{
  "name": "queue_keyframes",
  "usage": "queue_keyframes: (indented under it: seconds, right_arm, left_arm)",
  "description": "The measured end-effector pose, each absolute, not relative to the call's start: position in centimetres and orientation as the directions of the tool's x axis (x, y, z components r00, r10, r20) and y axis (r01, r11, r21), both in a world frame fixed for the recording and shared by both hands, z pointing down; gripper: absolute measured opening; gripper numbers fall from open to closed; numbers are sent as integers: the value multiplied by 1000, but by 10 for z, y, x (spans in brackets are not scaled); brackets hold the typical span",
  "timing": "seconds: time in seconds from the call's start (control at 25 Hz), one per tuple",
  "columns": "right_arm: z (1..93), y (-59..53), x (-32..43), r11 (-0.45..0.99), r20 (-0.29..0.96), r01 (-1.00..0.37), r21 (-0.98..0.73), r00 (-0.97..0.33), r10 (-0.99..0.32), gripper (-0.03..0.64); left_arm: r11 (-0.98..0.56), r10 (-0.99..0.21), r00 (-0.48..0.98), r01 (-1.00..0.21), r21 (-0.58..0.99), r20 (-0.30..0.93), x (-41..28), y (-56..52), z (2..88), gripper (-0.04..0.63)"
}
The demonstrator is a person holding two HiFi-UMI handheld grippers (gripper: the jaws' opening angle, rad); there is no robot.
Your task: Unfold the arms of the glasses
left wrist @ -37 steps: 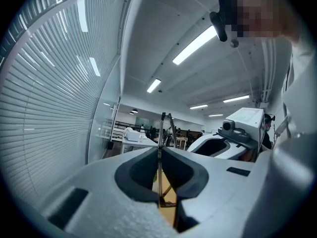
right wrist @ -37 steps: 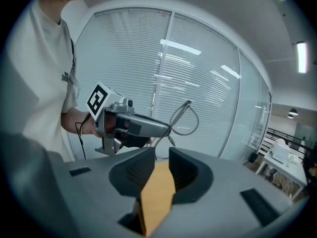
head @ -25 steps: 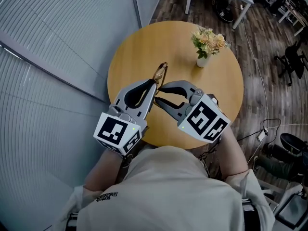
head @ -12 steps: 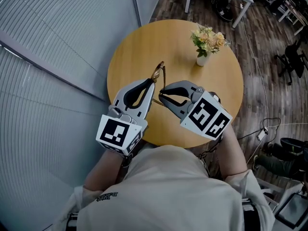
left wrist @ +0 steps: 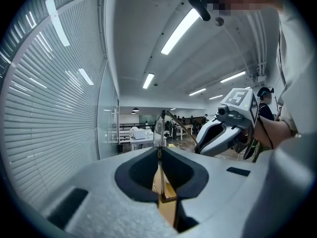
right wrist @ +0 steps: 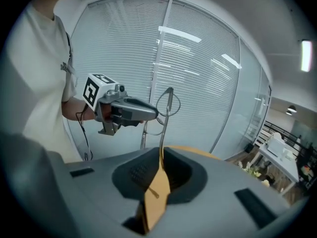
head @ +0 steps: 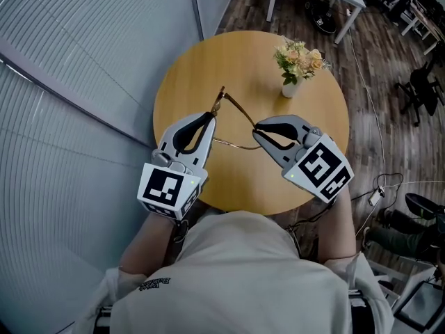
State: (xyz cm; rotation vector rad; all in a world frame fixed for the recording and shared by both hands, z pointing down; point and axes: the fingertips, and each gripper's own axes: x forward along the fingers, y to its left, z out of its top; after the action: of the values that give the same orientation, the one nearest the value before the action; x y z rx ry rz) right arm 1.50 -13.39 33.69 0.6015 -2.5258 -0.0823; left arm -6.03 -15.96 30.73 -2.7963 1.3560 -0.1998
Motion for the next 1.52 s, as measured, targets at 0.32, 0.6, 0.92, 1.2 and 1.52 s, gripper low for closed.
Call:
queue_keyframes:
  seconds: [0.32, 0.6, 0.92, 1.2, 1.52]
  right_arm:
    - [329, -143, 46, 857, 479, -466, 221, -713, -511, 44]
    - [332, -147, 55, 847, 486, -477, 233, -697, -527, 44]
    - [335, -144, 49, 852, 448, -483, 202, -728, -518, 46]
    - [324, -152, 55, 801, 394, -562, 205, -702, -593, 48]
    - [272, -168, 83, 653, 238, -722, 230, -609, -757, 46]
  left_arm:
    - [-619, -785, 592, -764, -184, 182, -58, -158, 324, 38]
    - [-623, -782, 576, -741, -250, 240, -59, -157, 339, 40]
    - [-599, -798, 554, -770, -219, 235, -65, -160, 340, 40]
    - [-522, -850, 477, -822, -228, 224, -89, -172, 334, 40]
    - [-454, -890, 445, -850, -268, 96, -106, -177, 271, 40]
